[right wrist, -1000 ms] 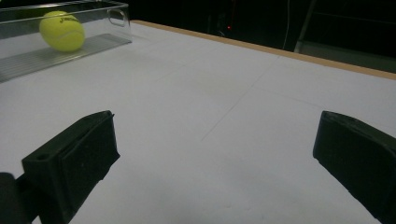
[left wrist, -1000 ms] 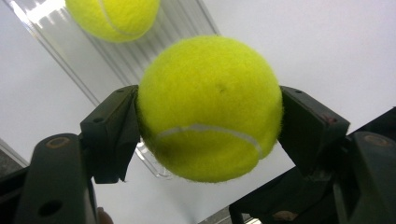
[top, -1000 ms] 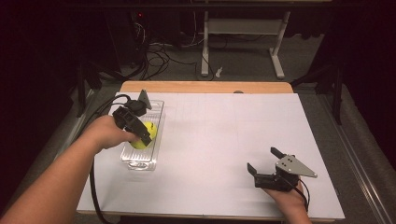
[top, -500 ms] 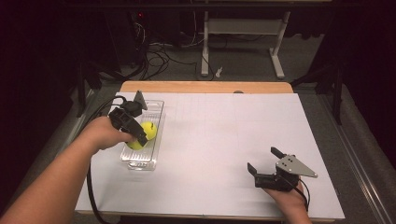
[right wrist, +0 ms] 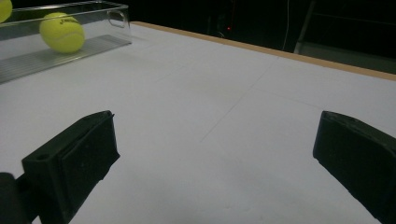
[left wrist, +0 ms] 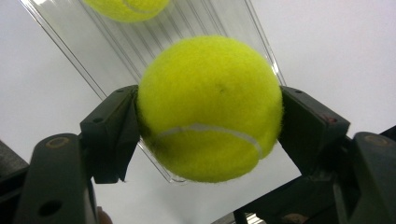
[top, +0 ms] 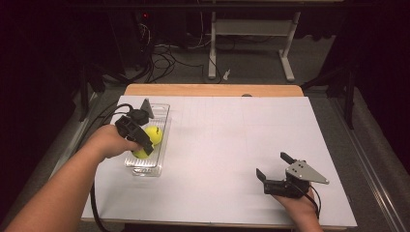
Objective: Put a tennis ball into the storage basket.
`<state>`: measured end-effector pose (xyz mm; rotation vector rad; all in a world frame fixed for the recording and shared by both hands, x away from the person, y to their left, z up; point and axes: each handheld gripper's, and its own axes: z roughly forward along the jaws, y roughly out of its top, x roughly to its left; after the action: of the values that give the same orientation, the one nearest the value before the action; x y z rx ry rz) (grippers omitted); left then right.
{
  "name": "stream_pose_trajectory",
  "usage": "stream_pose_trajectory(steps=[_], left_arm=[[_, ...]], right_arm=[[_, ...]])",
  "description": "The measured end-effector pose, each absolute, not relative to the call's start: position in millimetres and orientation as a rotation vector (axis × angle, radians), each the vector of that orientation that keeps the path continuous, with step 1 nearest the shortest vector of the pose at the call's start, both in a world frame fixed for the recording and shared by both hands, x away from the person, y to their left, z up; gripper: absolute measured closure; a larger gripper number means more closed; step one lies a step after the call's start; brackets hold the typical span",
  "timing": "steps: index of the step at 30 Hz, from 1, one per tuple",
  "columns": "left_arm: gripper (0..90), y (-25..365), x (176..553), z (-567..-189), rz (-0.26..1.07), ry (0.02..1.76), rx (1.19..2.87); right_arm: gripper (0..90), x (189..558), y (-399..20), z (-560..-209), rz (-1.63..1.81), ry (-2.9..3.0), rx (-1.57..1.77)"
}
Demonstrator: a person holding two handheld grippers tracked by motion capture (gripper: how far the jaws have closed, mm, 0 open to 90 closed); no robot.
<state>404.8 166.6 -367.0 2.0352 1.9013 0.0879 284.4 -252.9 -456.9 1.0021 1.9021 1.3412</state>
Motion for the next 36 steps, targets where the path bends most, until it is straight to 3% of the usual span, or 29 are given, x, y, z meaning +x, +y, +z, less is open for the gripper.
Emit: stream_pose_trajectory(steps=[36], left_arm=[[26.9,164.8,407.8,-402.5,0.067,1.917,2.067]], right_arm=[[0.3,284.3,-253.1,-456.9,1.342,1.900,1.001]])
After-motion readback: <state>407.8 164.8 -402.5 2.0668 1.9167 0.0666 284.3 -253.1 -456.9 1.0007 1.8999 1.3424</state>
